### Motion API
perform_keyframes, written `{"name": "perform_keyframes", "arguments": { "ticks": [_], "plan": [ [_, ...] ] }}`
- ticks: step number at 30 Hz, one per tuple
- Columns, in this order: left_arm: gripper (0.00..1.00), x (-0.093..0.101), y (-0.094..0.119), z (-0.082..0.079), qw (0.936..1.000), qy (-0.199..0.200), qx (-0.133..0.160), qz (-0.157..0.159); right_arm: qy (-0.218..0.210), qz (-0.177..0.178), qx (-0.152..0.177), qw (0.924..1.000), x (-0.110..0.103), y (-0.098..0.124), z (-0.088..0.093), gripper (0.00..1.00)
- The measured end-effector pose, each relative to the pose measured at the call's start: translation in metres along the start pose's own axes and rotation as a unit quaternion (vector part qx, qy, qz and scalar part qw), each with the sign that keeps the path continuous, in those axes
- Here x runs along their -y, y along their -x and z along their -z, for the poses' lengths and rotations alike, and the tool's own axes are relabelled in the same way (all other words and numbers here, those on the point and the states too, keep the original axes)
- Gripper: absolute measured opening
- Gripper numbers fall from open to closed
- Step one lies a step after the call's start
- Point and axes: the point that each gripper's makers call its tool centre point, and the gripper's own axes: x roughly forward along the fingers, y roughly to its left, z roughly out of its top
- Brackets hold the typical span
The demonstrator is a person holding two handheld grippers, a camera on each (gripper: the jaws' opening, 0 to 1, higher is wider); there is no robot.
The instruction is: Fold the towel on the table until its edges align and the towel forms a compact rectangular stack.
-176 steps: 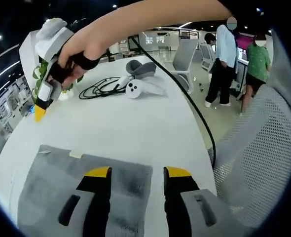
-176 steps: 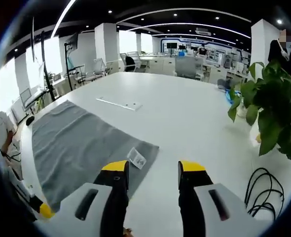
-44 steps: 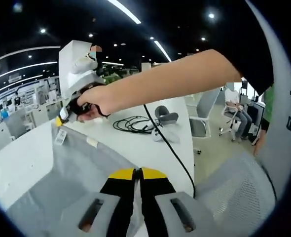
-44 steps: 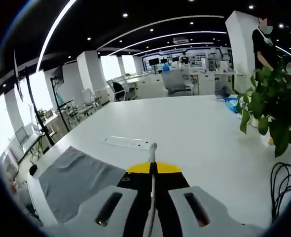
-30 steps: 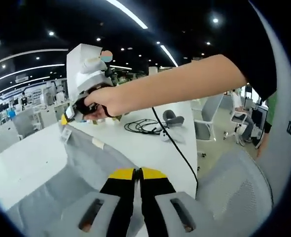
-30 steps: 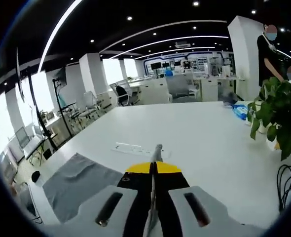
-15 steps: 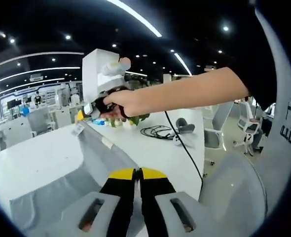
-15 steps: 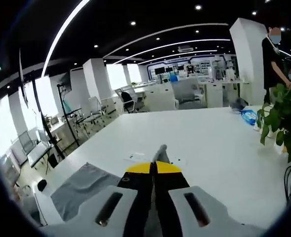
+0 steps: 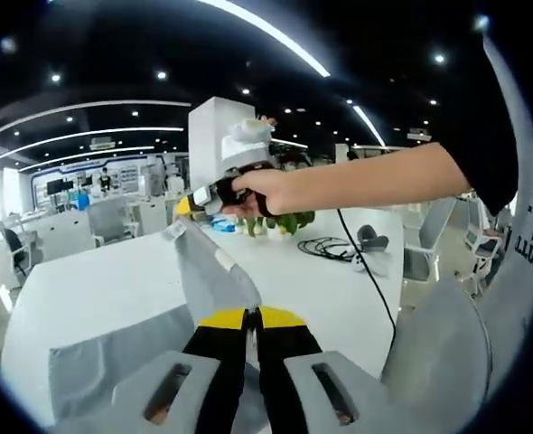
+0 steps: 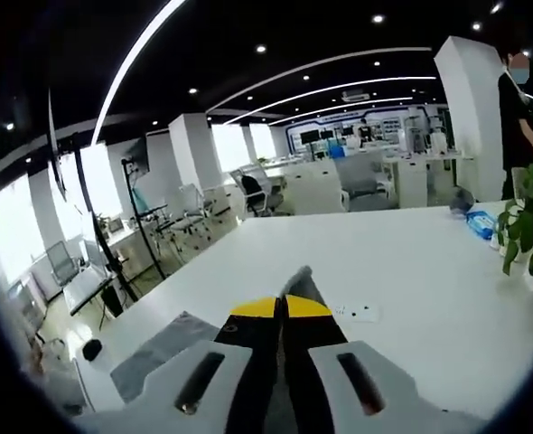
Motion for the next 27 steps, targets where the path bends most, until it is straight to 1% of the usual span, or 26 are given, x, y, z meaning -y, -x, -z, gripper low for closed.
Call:
{"name": "perform_keyframes", "arguments": {
  "ticks": [4,6,9,11,13,22,27],
  "plan": [
    [0.03,-0.011,0.014,0.005,0.9999,-0.003,-0.005,-0.016,-0.002,-0.016,0.008,0.9998,-0.019,-0.010,-0.007,0.00],
    [0.03,-0.017,0.019,0.007,0.9997,0.001,-0.005,-0.024,0.000,-0.024,0.009,0.9997,-0.030,-0.014,-0.007,0.00],
    [0.03,-0.028,0.029,0.008,0.9990,0.008,-0.001,-0.045,0.007,-0.037,0.008,0.9993,-0.045,-0.022,-0.008,0.00],
    [0.03,-0.037,0.035,0.008,0.9975,0.013,0.003,-0.069,0.018,-0.051,0.005,0.9985,-0.057,-0.029,-0.008,0.00],
    [0.03,-0.048,0.043,0.008,0.9955,0.020,0.005,-0.092,0.026,-0.056,0.003,0.9981,-0.063,-0.033,-0.008,0.00],
    [0.03,-0.071,0.066,0.009,0.9909,0.030,0.010,-0.130,0.030,-0.084,0.007,0.9960,-0.093,-0.053,-0.019,0.00],
    [0.03,-0.083,0.076,0.010,0.9879,0.033,0.012,-0.151,0.028,-0.093,0.010,0.9952,-0.104,-0.060,-0.023,0.00]
  ]
}}
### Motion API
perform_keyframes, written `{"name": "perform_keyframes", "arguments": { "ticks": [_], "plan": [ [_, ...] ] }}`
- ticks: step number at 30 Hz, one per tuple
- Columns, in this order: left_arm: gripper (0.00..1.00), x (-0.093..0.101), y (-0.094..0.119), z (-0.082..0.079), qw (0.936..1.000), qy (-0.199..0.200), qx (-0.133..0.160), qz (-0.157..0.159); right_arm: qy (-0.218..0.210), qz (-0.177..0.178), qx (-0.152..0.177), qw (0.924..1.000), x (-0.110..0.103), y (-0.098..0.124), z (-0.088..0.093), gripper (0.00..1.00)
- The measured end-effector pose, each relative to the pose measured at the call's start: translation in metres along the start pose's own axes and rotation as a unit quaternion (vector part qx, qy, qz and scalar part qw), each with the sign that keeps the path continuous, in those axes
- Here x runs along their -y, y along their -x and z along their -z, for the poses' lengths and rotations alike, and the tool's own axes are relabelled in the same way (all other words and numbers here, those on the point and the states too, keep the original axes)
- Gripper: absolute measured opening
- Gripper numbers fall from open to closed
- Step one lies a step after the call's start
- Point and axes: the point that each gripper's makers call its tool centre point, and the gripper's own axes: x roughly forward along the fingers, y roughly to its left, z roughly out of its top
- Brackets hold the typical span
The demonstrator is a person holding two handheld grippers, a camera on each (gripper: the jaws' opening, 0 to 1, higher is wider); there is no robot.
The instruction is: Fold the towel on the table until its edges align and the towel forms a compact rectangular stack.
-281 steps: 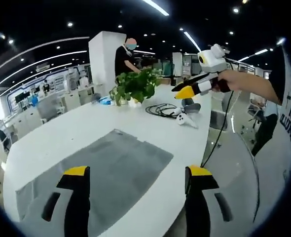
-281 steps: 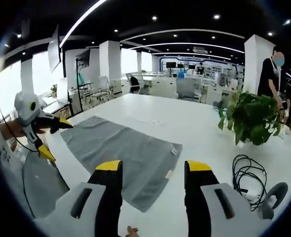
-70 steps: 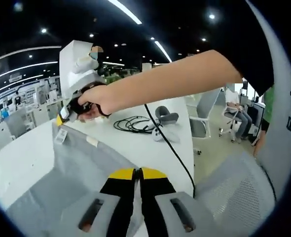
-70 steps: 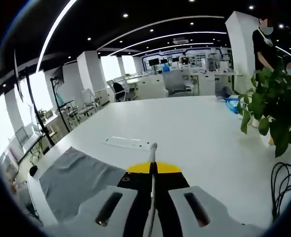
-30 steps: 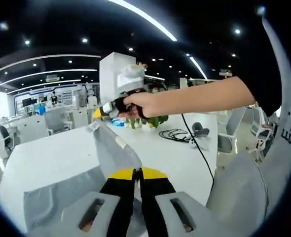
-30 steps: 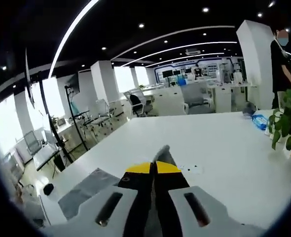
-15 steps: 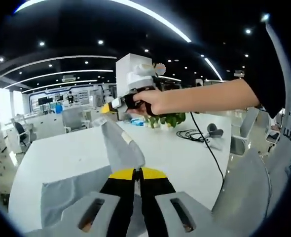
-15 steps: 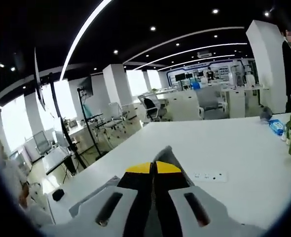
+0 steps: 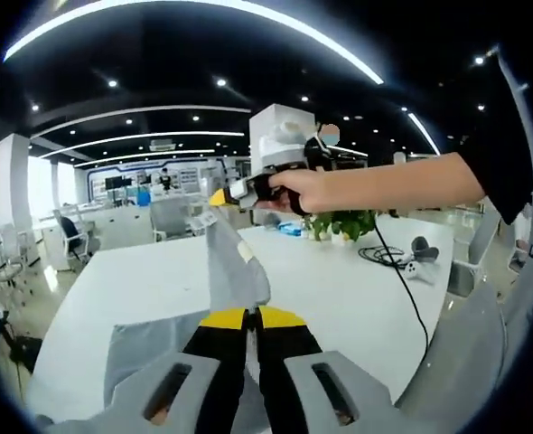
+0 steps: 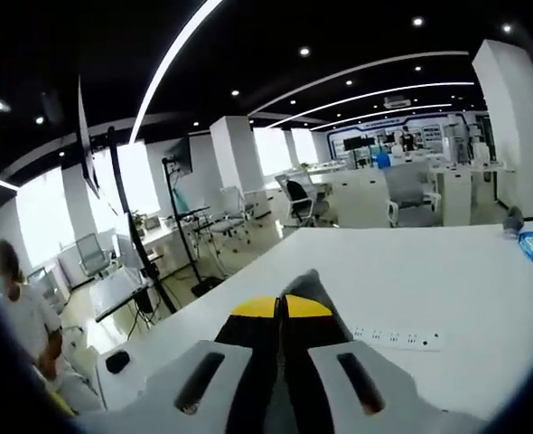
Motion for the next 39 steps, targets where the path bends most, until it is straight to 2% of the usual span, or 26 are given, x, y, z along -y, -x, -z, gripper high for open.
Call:
{"name": "perform_keyframes", "arguments": {
  "ticks": [12,31,39],
  "plan": [
    [0.03,-0.024,0.013,0.006,0.9993,0.013,0.000,-0.036,-0.005,-0.023,-0.008,0.9997,-0.024,-0.023,0.009,0.00],
    [0.03,-0.060,0.038,0.033,0.9963,0.033,-0.016,-0.078,-0.015,-0.048,-0.033,0.9982,-0.061,-0.067,0.035,0.00],
    [0.03,-0.078,0.047,0.047,0.9929,0.060,-0.021,-0.101,-0.022,-0.054,-0.047,0.9972,-0.073,-0.093,0.051,0.00]
  ]
}}
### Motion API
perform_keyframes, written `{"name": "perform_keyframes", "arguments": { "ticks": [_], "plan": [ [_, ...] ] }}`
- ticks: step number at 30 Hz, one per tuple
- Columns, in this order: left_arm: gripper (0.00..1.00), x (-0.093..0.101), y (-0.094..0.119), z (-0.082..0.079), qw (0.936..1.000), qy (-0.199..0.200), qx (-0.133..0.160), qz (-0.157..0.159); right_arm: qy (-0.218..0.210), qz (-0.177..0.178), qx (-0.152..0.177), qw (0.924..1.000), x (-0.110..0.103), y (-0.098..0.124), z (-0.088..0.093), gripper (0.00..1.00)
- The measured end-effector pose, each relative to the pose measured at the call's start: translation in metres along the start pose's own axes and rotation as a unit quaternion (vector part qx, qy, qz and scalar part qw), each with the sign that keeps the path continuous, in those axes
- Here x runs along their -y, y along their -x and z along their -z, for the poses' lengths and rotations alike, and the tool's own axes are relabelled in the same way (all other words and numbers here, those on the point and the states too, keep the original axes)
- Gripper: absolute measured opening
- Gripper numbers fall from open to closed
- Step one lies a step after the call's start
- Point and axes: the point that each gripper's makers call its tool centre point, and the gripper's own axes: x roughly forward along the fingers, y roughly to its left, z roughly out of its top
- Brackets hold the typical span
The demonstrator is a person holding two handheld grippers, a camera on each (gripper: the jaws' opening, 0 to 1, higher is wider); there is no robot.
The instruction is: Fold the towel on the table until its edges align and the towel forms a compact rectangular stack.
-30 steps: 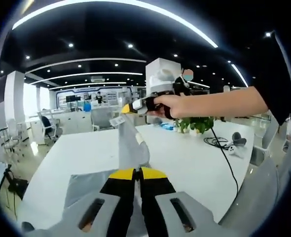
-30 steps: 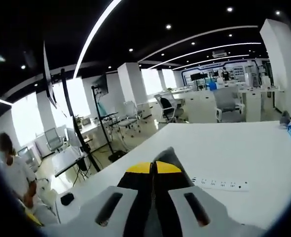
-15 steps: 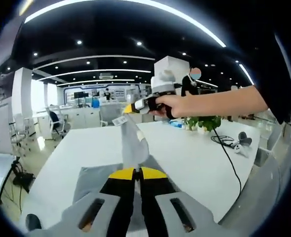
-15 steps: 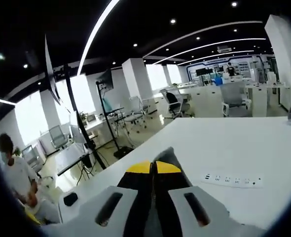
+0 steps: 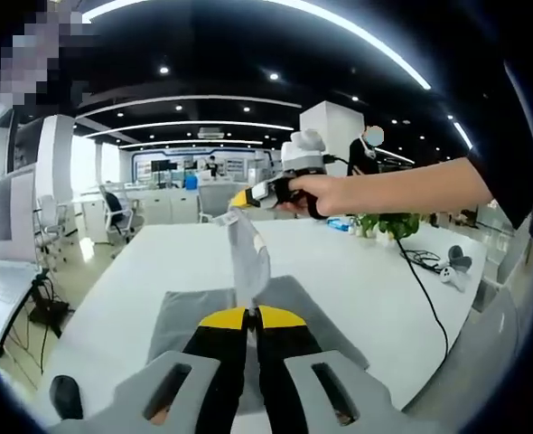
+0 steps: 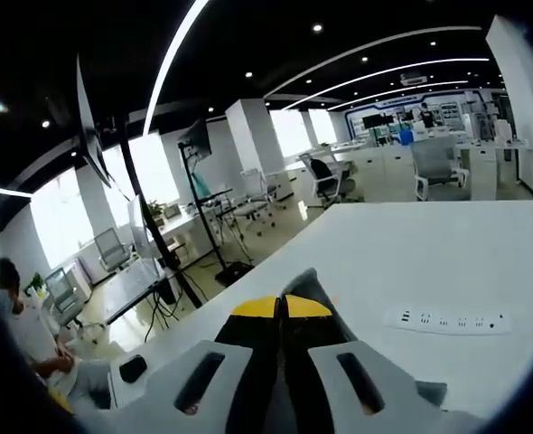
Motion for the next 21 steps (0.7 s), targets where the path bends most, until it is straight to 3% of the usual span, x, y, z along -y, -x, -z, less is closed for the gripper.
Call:
{"name": "perform_keyframes", "arguments": {
  "ticks": [16,21],
  "plan": [
    [0.03,-0.040,0.009,0.027,0.9987,0.029,-0.019,-0.037,-0.002,-0.019,-0.027,0.9995,-0.026,-0.042,0.025,0.00],
    [0.03,-0.051,0.009,0.050,0.9937,0.089,-0.027,-0.062,-0.007,-0.019,-0.039,0.9991,-0.028,-0.058,0.040,0.00]
  ]
}}
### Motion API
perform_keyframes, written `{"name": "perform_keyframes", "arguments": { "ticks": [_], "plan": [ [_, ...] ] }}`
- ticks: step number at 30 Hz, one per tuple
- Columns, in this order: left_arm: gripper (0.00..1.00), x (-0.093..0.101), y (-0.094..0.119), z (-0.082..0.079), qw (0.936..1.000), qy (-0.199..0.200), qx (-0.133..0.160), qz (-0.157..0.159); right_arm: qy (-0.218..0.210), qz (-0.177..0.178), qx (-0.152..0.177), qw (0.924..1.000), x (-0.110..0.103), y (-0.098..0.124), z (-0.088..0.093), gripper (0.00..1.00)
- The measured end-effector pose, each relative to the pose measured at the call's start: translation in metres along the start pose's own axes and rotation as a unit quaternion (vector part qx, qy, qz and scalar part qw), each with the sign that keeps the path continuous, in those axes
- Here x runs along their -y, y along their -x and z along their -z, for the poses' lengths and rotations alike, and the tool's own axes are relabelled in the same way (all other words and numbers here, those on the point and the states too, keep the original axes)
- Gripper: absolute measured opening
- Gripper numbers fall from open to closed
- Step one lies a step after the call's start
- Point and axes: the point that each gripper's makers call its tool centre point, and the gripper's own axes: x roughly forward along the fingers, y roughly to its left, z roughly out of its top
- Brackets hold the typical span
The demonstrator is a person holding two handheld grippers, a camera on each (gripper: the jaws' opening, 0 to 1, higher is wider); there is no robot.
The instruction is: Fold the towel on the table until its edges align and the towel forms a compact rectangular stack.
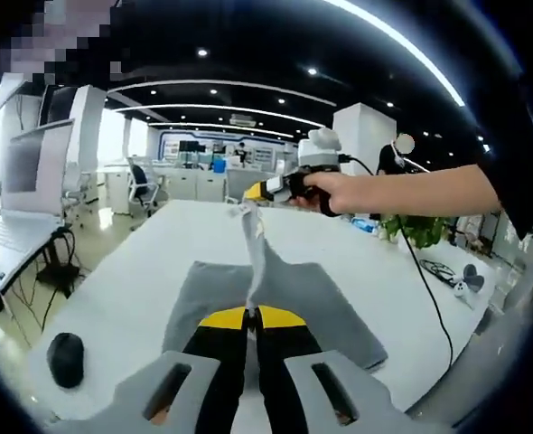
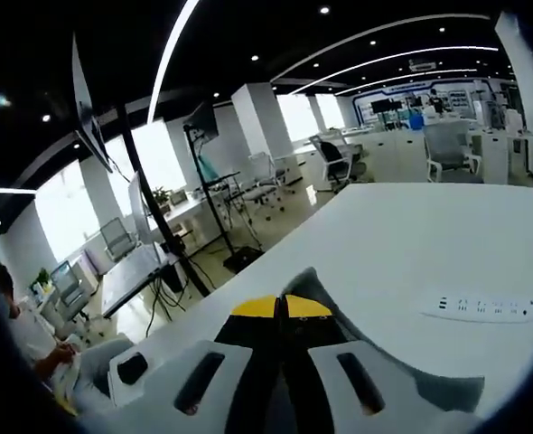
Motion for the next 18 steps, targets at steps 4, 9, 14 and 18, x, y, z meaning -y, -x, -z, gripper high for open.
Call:
{"name": "perform_keyframes", "arguments": {
  "ticks": [4,9,14,18],
  "plan": [
    [0.03,-0.014,-0.001,0.012,0.9993,0.029,0.000,-0.024,0.001,-0.002,-0.010,0.9999,-0.002,-0.013,0.012,0.00],
    [0.03,-0.030,-0.007,0.027,0.9971,0.059,-0.009,-0.047,0.022,0.005,-0.030,0.9993,-0.003,-0.033,0.032,0.00],
    [0.03,-0.045,-0.012,0.040,0.9916,0.100,-0.010,-0.081,0.030,0.009,-0.035,0.9989,-0.005,-0.047,0.043,0.00],
    [0.03,-0.055,-0.014,0.049,0.9880,0.120,-0.008,-0.098,0.028,0.010,-0.045,0.9986,-0.007,-0.065,0.055,0.00]
  ]
}}
